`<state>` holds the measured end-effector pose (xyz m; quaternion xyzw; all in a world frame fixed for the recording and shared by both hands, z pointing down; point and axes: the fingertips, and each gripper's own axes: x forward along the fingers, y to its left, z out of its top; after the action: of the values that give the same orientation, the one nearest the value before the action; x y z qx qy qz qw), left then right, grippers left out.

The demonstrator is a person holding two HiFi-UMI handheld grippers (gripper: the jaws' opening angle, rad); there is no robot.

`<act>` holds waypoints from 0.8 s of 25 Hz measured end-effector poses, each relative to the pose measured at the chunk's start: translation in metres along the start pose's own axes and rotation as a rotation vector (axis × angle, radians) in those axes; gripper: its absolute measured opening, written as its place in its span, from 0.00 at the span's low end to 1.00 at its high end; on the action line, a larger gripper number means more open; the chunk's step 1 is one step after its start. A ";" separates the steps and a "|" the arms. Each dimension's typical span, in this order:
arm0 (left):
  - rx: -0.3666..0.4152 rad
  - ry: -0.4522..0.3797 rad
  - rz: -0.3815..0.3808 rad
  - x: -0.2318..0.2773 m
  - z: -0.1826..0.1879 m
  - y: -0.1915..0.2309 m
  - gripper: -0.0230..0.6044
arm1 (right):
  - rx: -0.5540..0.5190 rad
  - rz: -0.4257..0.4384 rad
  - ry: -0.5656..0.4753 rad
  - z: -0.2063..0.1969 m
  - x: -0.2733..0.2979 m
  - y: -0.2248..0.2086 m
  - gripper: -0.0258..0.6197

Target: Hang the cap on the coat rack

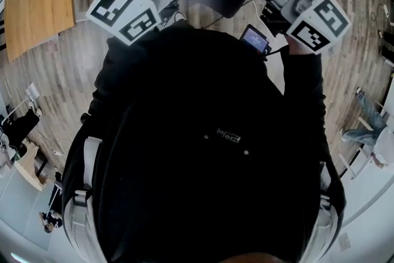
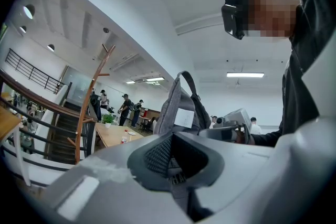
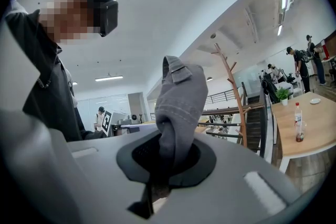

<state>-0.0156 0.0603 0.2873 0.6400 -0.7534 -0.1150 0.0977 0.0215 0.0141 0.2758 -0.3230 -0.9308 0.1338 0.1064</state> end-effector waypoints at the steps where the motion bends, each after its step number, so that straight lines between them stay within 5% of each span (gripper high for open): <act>1: 0.002 -0.003 -0.003 0.001 0.000 -0.001 0.04 | -0.003 -0.006 0.001 0.000 -0.001 -0.001 0.09; 5: -0.063 0.021 -0.042 0.005 -0.014 -0.025 0.04 | 0.044 -0.072 0.047 -0.011 -0.023 0.004 0.09; 10: -0.007 0.041 -0.242 0.036 -0.015 -0.026 0.04 | -0.014 -0.246 -0.035 -0.009 -0.042 -0.007 0.09; 20: -0.056 0.036 -0.225 0.024 -0.017 -0.002 0.04 | 0.012 -0.237 0.026 -0.009 -0.013 -0.020 0.09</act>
<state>-0.0123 0.0350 0.3029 0.7195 -0.6715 -0.1346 0.1157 0.0223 -0.0072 0.2891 -0.2118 -0.9602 0.1217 0.1353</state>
